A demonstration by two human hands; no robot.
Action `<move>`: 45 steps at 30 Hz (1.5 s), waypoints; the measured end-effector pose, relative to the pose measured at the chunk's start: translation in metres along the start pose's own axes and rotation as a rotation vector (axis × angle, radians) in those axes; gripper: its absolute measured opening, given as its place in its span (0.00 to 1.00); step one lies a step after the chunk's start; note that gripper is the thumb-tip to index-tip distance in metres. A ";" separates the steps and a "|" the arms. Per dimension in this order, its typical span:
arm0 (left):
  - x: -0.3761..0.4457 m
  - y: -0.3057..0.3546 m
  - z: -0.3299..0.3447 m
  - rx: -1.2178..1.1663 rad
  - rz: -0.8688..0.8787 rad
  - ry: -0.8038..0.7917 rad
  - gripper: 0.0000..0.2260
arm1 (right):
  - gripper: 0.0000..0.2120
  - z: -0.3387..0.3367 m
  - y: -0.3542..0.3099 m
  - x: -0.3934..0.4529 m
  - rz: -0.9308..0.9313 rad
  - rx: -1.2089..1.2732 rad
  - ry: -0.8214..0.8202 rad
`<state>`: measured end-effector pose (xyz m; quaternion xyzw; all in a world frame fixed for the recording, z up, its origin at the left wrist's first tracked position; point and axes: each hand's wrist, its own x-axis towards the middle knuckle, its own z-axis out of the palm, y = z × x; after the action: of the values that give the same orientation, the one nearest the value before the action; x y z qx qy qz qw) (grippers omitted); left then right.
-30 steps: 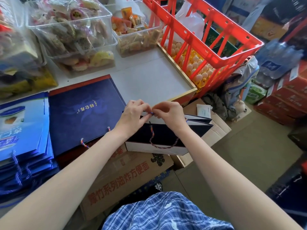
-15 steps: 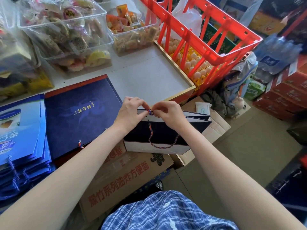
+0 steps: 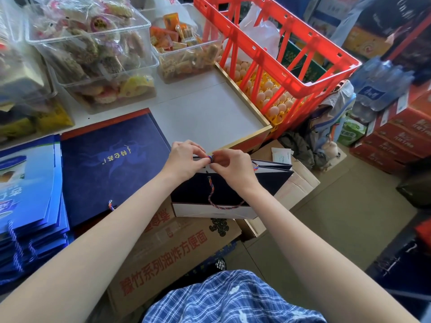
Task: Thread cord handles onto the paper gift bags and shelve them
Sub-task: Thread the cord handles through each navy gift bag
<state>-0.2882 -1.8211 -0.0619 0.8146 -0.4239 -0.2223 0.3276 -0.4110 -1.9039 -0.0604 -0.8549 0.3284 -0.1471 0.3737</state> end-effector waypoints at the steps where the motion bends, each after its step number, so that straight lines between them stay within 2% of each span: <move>1: -0.001 0.000 -0.001 -0.007 0.010 -0.010 0.07 | 0.15 0.001 -0.002 -0.001 -0.015 0.010 -0.018; 8: -0.003 -0.002 -0.011 -0.081 0.049 -0.168 0.05 | 0.13 -0.006 0.002 0.000 -0.063 0.035 -0.064; 15: -0.001 0.005 -0.011 0.028 0.015 -0.099 0.05 | 0.10 -0.006 0.004 -0.003 -0.082 0.012 -0.077; 18: 0.009 0.003 -0.021 0.062 -0.143 -0.132 0.06 | 0.11 -0.011 0.006 -0.005 -0.052 0.047 -0.066; 21: 0.018 0.007 -0.024 0.191 -0.282 -0.361 0.14 | 0.12 -0.017 0.010 -0.006 -0.029 0.024 -0.021; 23: 0.021 0.017 -0.022 0.158 -0.349 -0.456 0.13 | 0.12 -0.019 0.012 -0.007 -0.028 0.003 0.011; 27: 0.023 0.031 -0.011 -0.067 -0.511 -0.565 0.15 | 0.11 -0.018 0.013 -0.012 -0.063 -0.039 0.035; 29: 0.023 0.031 -0.002 -0.197 -0.553 -0.537 0.11 | 0.09 -0.015 0.013 -0.013 -0.079 -0.065 0.041; 32: 0.021 0.032 0.004 -0.331 -0.552 -0.409 0.05 | 0.08 -0.013 0.014 -0.015 -0.066 -0.081 0.042; 35: 0.022 0.025 0.005 -0.141 -0.420 -0.252 0.10 | 0.07 -0.011 0.013 -0.017 -0.048 -0.115 -0.025; 39: 0.020 0.024 0.010 0.126 -0.288 -0.111 0.05 | 0.07 -0.008 0.009 -0.014 -0.034 -0.208 -0.077; 42: 0.017 0.023 0.014 0.135 -0.226 -0.005 0.07 | 0.08 -0.007 0.005 -0.010 -0.017 -0.260 -0.081; 45: 0.015 0.019 0.016 0.052 -0.182 0.025 0.06 | 0.08 -0.007 0.003 -0.009 -0.017 -0.270 -0.072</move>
<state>-0.3005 -1.8470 -0.0608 0.8606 -0.3497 -0.2301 0.2902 -0.4226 -1.9028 -0.0584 -0.9049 0.3243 -0.0742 0.2656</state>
